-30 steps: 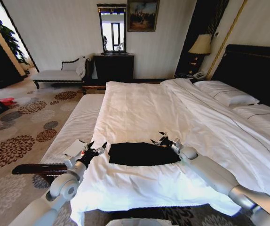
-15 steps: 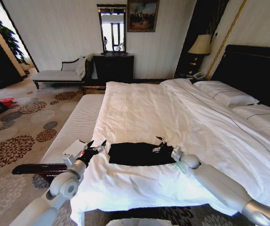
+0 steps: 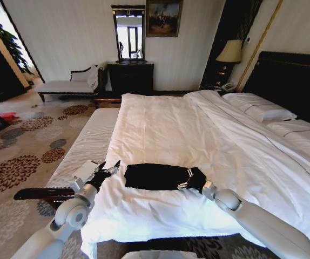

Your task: Fold the clothes on the bed.

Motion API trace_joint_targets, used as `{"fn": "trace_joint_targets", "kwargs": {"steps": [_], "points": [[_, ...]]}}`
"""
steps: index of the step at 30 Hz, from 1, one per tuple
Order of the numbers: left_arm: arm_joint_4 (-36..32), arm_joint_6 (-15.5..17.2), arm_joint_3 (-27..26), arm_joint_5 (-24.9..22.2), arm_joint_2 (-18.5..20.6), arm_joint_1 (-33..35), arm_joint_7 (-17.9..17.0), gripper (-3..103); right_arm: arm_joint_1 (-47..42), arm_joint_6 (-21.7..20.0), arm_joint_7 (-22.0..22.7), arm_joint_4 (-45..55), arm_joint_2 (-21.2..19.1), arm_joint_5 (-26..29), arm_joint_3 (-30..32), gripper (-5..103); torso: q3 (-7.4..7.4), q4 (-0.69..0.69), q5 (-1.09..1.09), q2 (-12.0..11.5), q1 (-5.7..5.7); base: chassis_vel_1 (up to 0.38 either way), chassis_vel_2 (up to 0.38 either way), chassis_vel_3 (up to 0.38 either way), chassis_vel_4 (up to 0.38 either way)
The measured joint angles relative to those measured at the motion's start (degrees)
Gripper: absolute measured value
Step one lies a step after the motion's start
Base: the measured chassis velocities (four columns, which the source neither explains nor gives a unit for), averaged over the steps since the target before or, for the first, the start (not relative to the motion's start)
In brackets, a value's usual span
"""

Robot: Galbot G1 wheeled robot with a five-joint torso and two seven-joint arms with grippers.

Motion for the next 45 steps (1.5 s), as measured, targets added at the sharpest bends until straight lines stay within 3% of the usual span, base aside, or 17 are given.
{"fn": "trace_joint_targets", "kwargs": {"steps": [4, 8, 9, 10, 12, 14, 17, 20, 26, 38, 45], "points": [[-0.1, 0.1, 0.4, 0.2, -0.1, -0.1, -0.2, 100, -0.6, -0.6, 0.7, 1.5, -0.5, 3.2, 2.2, 100, 0.0, 0.0, 0.01, 0.0, 0.0, 0.0, 0.0, 0.0, 0.0], [-0.7, 0.1, 0.4, 1.0, -0.1, 0.7, -0.3, 100, -1.7, -4.1, 3.7, 4.0, -1.0, 15.0, 4.9, 100, 0.01, 0.02, 0.01, 0.0, 0.01, 0.0, 0.0, 0.0, 0.0], [-0.7, 0.1, 0.4, 1.0, -0.1, 0.7, -0.3, 100, -1.7, -4.1, 3.7, 4.0, -1.0, 15.0, 4.9, 100, 0.01, 0.02, 0.01, 0.0, 0.01, 0.0, 0.0, 0.0, 0.0], [-1.2, 0.1, 0.2, 1.2, -0.1, 1.3, -0.2, 100, -3.4, -7.0, 5.3, 5.8, -1.2, 23.4, 6.8, 100, 0.01, 0.02, 0.01, 0.0, 0.01, 0.0, 0.0, 0.0, 0.0], [-1.6, 0.1, -0.1, 1.5, -0.1, 2.1, -0.1, 100, -6.3, -11.2, 7.2, 7.8, -1.5, 33.5, 10.0, 100, 0.01, 0.02, 0.01, 0.0, 0.0, 0.0, 0.0, 0.0, 0.0], [-1.6, 0.1, -0.1, 1.7, -0.2, 2.2, 0.0, 100, -7.2, -12.6, 7.5, 8.3, -1.6, 36.3, 11.0, 100, 0.01, 0.02, 0.01, 0.0, 0.0, 0.0, 0.0, 0.0, 0.0], [-2.0, 0.1, 0.3, 2.4, -0.2, 2.5, -0.1, 100, -10.8, -18.5, 9.5, 9.2, -2.1, 49.6, 16.6, 100, 0.0, 0.0, 0.0, 0.0, 0.0, 0.0, 0.0, 0.0, 0.0], [-2.5, 0.1, 0.5, 2.8, -0.2, 2.8, -0.1, 100, -12.3, -21.2, 10.7, 8.4, -2.2, 53.9, 19.7, 100, 0.01, 0.01, 0.03, 0.0, 0.0, 0.0, 0.0, 0.0, 0.0], [-3.1, 0.1, 0.5, 3.4, -0.2, 3.3, -0.1, 100, -14.2, -24.5, 10.0, 3.7, -3.6, 53.0, 22.1, 100, 0.0, 0.0, 0.01, 0.0, 0.0, 0.0, 0.0, 0.0, 0.0], [-4.8, -0.6, -0.3, 6.2, 0.6, 5.8, 0.4, 100, -11.2, -25.7, 6.6, -2.3, -4.3, 50.7, 18.2, 100, 0.0, 0.02, 0.0, 0.0, 0.0, 0.0, 0.0, 0.0, 0.0], [-6.5, -2.8, -4.7, 11.5, 0.8, 10.9, 2.8, 100, -10.2, -26.0, 5.2, -3.9, -3.9, 50.5, 17.0, 100, 0.01, 0.0, 0.01, 0.0, 0.01, 0.0, 0.0, 0.0, 0.0]]}}
